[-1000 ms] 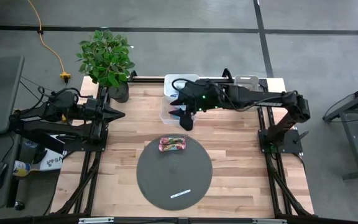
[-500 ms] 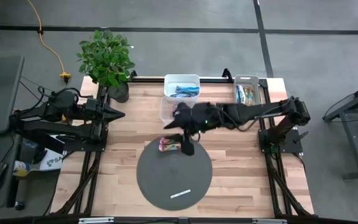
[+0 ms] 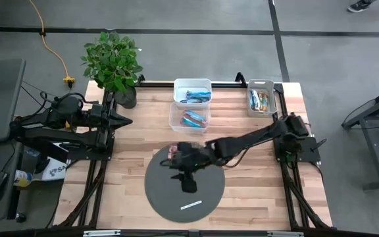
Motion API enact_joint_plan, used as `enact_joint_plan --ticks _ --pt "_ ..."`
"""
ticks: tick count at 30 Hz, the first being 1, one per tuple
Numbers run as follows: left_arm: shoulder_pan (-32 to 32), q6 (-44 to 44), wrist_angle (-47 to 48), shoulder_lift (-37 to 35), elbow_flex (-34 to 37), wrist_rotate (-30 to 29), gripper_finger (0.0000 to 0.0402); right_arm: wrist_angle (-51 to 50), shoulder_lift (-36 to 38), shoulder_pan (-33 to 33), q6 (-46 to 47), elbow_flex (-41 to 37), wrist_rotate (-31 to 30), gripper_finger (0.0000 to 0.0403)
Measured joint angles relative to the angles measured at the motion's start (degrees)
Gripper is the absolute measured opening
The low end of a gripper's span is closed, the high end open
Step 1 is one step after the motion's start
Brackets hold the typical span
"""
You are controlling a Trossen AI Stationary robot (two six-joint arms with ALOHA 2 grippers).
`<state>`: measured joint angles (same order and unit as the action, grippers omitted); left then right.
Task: Pick and place Granola Bars by type
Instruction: Put the red granola bar into the transparent bin
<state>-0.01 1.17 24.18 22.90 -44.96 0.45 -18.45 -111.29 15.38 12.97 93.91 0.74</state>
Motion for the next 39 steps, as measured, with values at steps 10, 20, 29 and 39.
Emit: enact_joint_plan --ticks 10,20,29,39 --pt "0.00 0.02 -0.01 0.01 0.01 -0.01 0.0001 -2.76 -8.43 -0.17 -7.62 0.00 -4.38 0.0169" --pt "0.00 0.01 0.01 0.02 -0.01 -0.01 0.0001 -8.68 -10.70 -2.71 -10.97 0.00 -12.84 0.0169" --pt "0.00 0.02 0.03 0.00 -0.01 -0.01 0.0001 -12.93 -11.27 -7.07 -11.86 -0.02 -10.62 0.0169" --pt "0.00 0.02 0.01 0.01 -0.01 -0.01 0.0001 -13.54 -11.84 -9.05 -16.27 -0.02 -4.67 0.0169"
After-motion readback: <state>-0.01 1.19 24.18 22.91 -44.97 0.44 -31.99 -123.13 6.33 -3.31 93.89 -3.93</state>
